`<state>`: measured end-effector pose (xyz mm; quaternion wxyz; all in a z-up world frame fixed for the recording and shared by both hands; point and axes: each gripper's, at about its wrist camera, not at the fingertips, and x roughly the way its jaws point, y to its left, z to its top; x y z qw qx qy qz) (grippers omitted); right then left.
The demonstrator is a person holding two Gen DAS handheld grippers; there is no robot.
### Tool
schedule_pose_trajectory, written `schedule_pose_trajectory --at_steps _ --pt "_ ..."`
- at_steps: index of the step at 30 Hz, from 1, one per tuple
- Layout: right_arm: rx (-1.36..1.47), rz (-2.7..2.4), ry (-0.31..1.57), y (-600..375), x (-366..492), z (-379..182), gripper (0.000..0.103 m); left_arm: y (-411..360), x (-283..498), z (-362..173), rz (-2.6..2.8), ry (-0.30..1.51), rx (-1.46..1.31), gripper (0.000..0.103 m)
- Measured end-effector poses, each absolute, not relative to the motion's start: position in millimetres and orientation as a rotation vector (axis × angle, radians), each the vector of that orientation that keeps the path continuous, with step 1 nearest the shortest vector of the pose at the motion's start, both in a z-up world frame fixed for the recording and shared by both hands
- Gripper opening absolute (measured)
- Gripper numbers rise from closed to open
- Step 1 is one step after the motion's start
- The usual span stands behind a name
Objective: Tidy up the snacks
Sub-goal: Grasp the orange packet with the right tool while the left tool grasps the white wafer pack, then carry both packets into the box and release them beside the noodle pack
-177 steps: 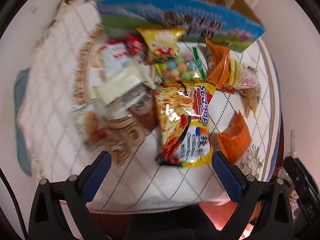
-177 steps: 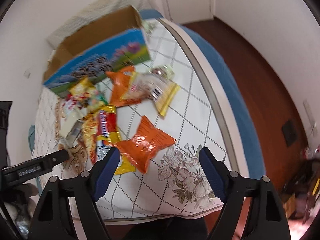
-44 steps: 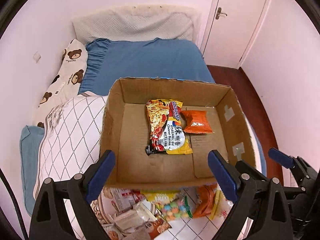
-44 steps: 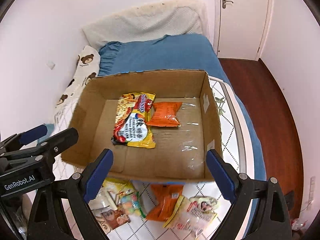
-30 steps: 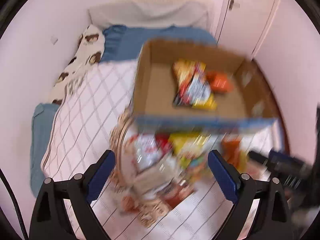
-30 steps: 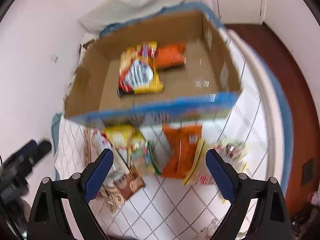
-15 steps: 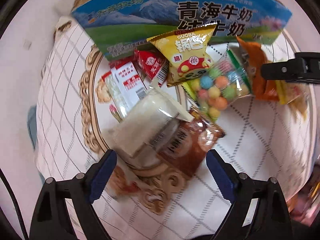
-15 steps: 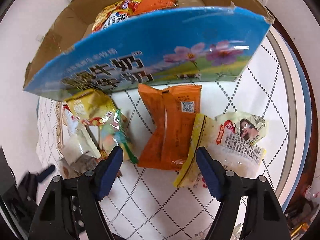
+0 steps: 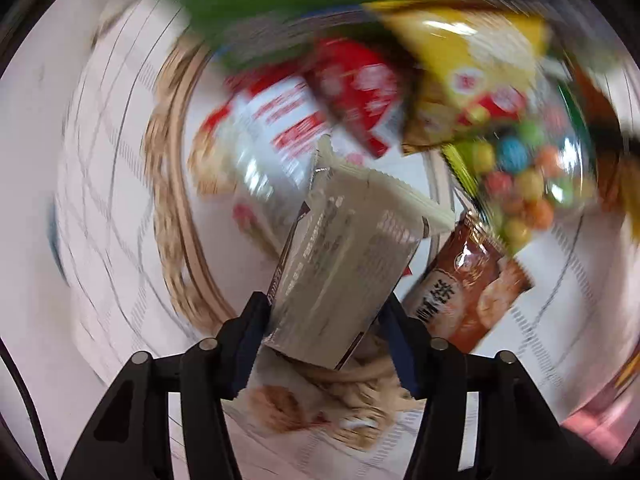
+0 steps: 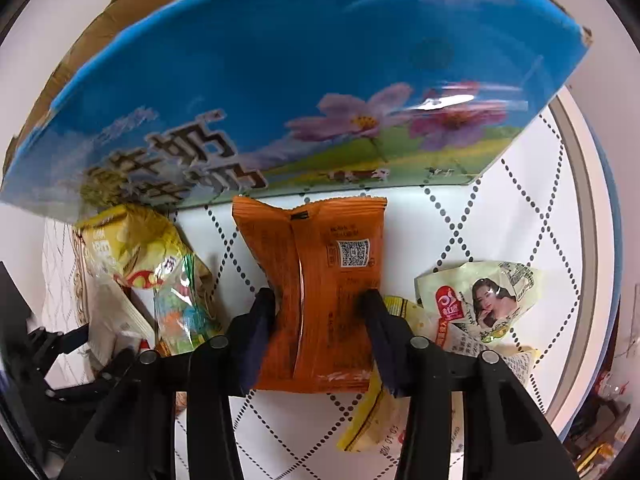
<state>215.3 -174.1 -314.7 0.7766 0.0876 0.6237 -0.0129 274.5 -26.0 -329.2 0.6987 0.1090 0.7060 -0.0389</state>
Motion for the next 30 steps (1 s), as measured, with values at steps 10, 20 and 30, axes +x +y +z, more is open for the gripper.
schedule_pose_trajectory --at_steps 10,20,30 --pt "0.098 0.101 1.496 -147.8 147.1 -327.5 0.043 8.3 238.3 -356.2 -0.055 1.698 -0.179 0.054" --pt "0.192 0.063 1.484 -157.2 126.4 -327.3 0.05 -25.5 237.8 -325.4 -0.101 1.639 0.024 0.054" --pt "0.163 0.056 1.471 -134.1 136.7 -340.9 0.053 -19.0 274.6 -346.1 -0.117 1.656 -0.025 0.055"
